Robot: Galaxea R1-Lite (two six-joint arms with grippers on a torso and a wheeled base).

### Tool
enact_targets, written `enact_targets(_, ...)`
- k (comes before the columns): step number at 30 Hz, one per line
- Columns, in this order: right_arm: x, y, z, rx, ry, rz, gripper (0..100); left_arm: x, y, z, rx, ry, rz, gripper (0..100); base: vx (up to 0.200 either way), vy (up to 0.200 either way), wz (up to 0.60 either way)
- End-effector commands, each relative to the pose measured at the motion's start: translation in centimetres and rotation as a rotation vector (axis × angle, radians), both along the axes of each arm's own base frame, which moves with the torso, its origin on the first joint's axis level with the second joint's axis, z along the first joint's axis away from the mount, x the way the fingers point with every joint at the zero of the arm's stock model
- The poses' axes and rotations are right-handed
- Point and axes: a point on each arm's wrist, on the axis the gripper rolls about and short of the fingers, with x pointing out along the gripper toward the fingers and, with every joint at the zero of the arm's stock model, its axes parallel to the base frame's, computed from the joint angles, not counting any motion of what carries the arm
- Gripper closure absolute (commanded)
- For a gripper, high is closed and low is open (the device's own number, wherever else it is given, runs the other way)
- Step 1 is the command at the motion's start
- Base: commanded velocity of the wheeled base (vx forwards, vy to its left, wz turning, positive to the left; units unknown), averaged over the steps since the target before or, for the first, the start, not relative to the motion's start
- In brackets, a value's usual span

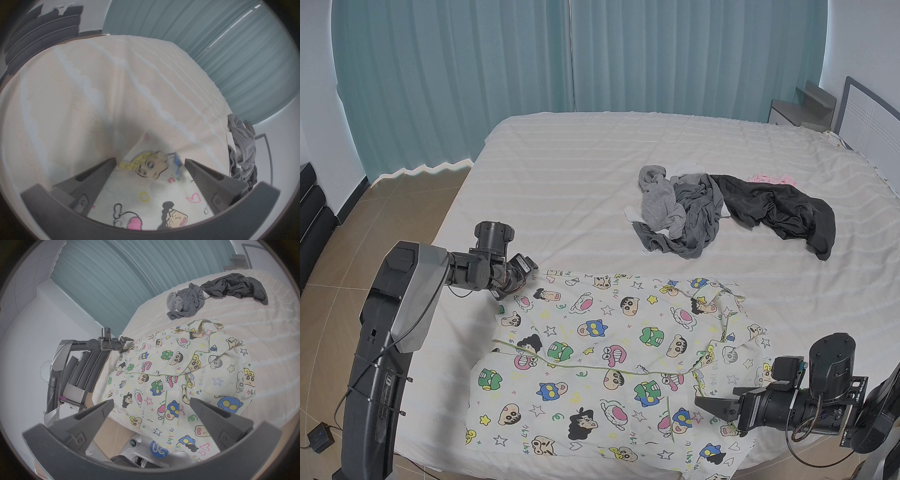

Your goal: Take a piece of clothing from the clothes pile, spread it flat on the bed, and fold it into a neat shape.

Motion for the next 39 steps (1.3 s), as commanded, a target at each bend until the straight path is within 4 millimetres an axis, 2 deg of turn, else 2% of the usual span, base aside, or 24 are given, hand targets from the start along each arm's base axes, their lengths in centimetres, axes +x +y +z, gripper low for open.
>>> enact_targets(1, -0.1, -0.1, 0.3, 0.007, -0.016, -0.006, 0, -0.6, 1.8, 5.9, -0.110, -0.043, 0.012, 0, 0.000, 0.000, 0.00)
enact_targets(4, 0.0, -0.2, 0.4, 0.012, -0.020, -0.013, 0, -1.0, 2.6, 9.2, -0.165, -0.098, 0.013, 0, 0.000, 0.000, 0.00)
enact_targets(6, 0.5, -0.5, 0.6, 0.017, -0.028, -0.037, 0, -1.3, 2.9, 10.6, -0.177, -0.124, 0.007, 0, 0.000, 0.000, 0.00)
enact_targets(10, 2.0, -1.5, 1.5, 0.057, -0.084, -0.122, 0, -2.0, 4.1, 13.8, -0.202, -0.177, 0.003, 0, 0.000, 0.000, 0.00)
enact_targets(13, 3.4, -2.5, 2.0, 0.081, -0.116, -0.189, 0, -3.1, 5.1, 17.0, -0.273, -0.216, -0.010, 0, 0.000, 0.000, 0.00)
enact_targets(14, 3.4, -2.5, 2.0, 0.081, -0.116, -0.189, 0, -3.1, 5.1, 17.0, -0.273, -0.216, -0.010, 0, 0.000, 0.000, 0.00)
enact_targets(16, 5.0, -2.9, 2.4, 0.103, -0.133, -0.234, 0, -4.9, 5.9, 21.0, -0.314, -0.274, -0.062, 0, 0.000, 0.000, 0.00)
enact_targets(17, 5.1, -2.9, 2.4, 0.106, -0.133, -0.239, 0, -5.1, 5.9, 21.6, -0.318, -0.287, -0.069, 0, 0.000, 0.000, 0.00)
enact_targets(19, 7.4, -2.9, 2.3, 0.126, -0.137, -0.291, 0, -8.8, 6.5, 28.5, -0.341, -0.451, -0.205, 0, 0.000, 0.000, 0.00)
enact_targets(21, 8.8, -3.0, 2.0, 0.131, -0.131, -0.319, 0, -12.7, 7.0, 34.0, -0.286, -0.639, -0.358, 0, 0.000, 0.000, 0.00)
enact_targets(22, 8.8, -3.0, 2.0, 0.131, -0.131, -0.319, 0, -12.7, 7.0, 34.0, -0.286, -0.639, -0.358, 0, 0.000, 0.000, 0.00)
enact_targets(23, 9.9, -2.9, 1.3, 0.113, -0.104, -0.335, 0, -14.8, 7.0, 33.4, -0.211, -0.665, -0.443, 0, 0.000, 0.000, 0.00)
enact_targets(24, 10.8, -2.8, 1.0, 0.105, -0.093, -0.342, 0, -16.0, 7.0, 32.9, -0.180, -0.666, -0.454, 0, 0.000, 0.000, 0.00)
enact_targets(25, 10.9, -2.8, 0.9, 0.102, -0.089, -0.344, 0, -16.1, 7.0, 32.8, -0.177, -0.663, -0.455, 0, 0.000, 0.000, 0.00)
enact_targets(26, 12.7, -2.6, 0.6, 0.085, -0.078, -0.376, 0, -18.6, 7.0, 31.8, -0.165, -0.640, -0.460, 0, 0.000, 0.000, 0.00)
enact_targets(27, 13.4, -2.4, 0.4, 0.079, -0.068, -0.392, 0, -19.9, 6.9, 31.3, -0.169, -0.623, -0.461, 0, 0.000, 0.000, 0.00)
enact_targets(29, 14.9, -1.9, 0.1, 0.068, -0.036, -0.414, 0, -22.2, 7.0, 30.2, -0.167, -0.589, -0.458, 0, 0.000, 0.000, 0.00)
enact_targets(30, 15.1, -1.8, 0.1, 0.068, -0.032, -0.415, 0, -22.5, 7.0, 30.0, -0.165, -0.584, -0.457, 0, 0.000, 0.000, 0.00)
enact_targets(31, 16.4, -1.3, -0.1, 0.058, -0.005, -0.424, 0, -24.4, 7.2, 28.6, -0.157, -0.550, -0.450, 0, 0.000, 0.000, 0.00)
enact_targets(33, 17.7, -0.5, 0.0, 0.061, 0.020, -0.428, 0, -26.8, 7.4, 26.6, -0.131, -0.512, -0.440, 0, 0.000, 0.000, 0.00)
enact_targets(34, 17.8, -0.4, 0.0, 0.063, 0.021, -0.428, 0, -27.0, 7.4, 26.5, -0.127, -0.511, -0.440, 0, 0.000, 0.000, 0.00)
enact_targets(36, 19.7, 0.9, -0.1, 0.094, 0.071, -0.447, 0, -30.4, 7.3, 23.1, -0.086, -0.476, -0.456, 0, 0.000, 0.000, 0.00)
enact_targets(39, 21.9, 2.5, -0.7, 0.115, 0.117, -0.455, 0, -33.7, 7.3, 19.7, -0.079, -0.462, -0.458, 0, 0.000, 0.000, 0.00)
